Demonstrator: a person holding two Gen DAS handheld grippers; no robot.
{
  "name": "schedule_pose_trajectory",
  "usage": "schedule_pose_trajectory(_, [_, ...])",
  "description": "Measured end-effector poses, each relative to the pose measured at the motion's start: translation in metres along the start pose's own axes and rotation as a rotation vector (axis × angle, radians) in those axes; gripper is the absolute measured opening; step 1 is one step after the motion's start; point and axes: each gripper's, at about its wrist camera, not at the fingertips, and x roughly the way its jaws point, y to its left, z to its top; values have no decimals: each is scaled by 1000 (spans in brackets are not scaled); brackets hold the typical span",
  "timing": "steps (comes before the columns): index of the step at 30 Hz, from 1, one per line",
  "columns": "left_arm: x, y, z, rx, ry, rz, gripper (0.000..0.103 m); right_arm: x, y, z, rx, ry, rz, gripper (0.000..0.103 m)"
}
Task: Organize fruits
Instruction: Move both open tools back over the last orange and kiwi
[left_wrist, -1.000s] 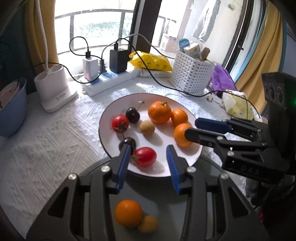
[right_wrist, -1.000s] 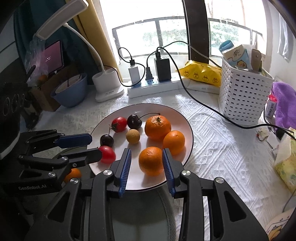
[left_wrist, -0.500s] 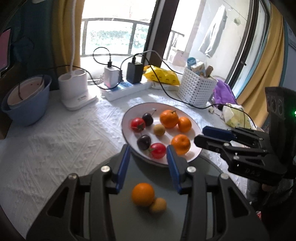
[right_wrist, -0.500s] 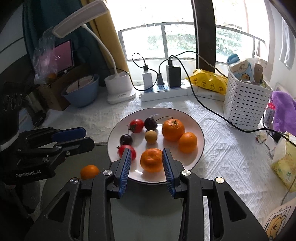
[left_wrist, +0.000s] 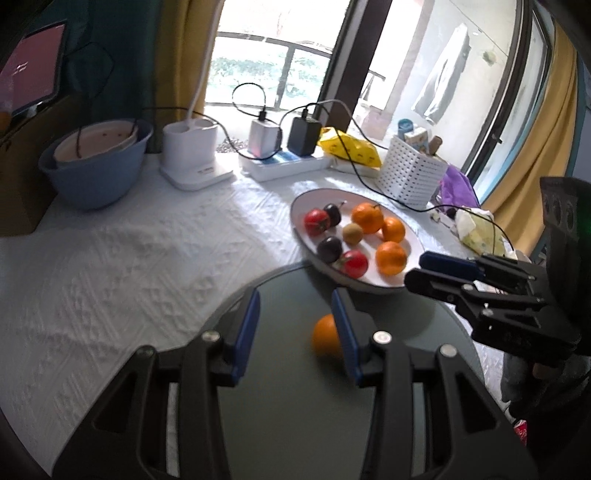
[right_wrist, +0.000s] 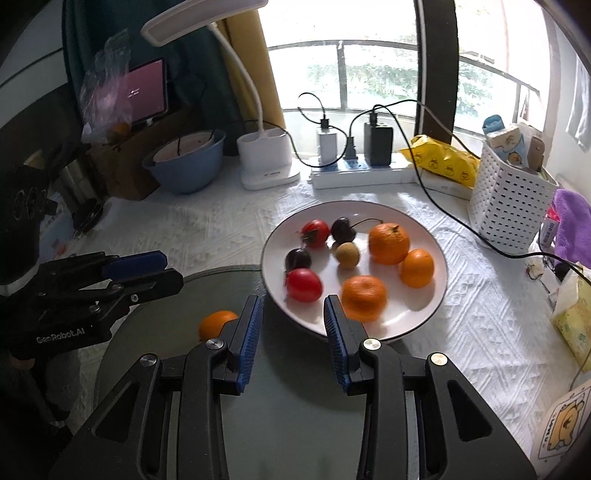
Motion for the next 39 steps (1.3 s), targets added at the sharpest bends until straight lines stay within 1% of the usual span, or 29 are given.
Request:
schedule_pose_trajectory(11, [-13,21,-25,-26,5,16,42,14,37,-15,-28,61,26,37])
schedule_pose_trajectory(17, [-16,33,-35,-39,16,29,42,26,48,-25,-40,103,32,37])
schedule_pose_trajectory(22, [-17,38,-41,-52,16,37,42,34,53,-32,-47,138,40,37])
schedule_pose_trajectory(26, [-18,39,-43,-60,18,39,42,39,54,-33,-52,151,32,37])
schedule_pose_trajectory(33, [-16,36,-44,-53,28,47,42,43,53,-38,-63,160,48,37])
schedule_pose_trajectory(34, [-16,36,-44,-50,29,48,42,42,53,-38,-64,158,52,35])
schedule_pose_trajectory(35, [-16,35,-44,-48,30,49,42,41,52,-38,-66,156,56,30])
schedule_pose_trajectory(39, [-12,25,-41,-30,37,49,42,35,47,-40,-59,139,55,30])
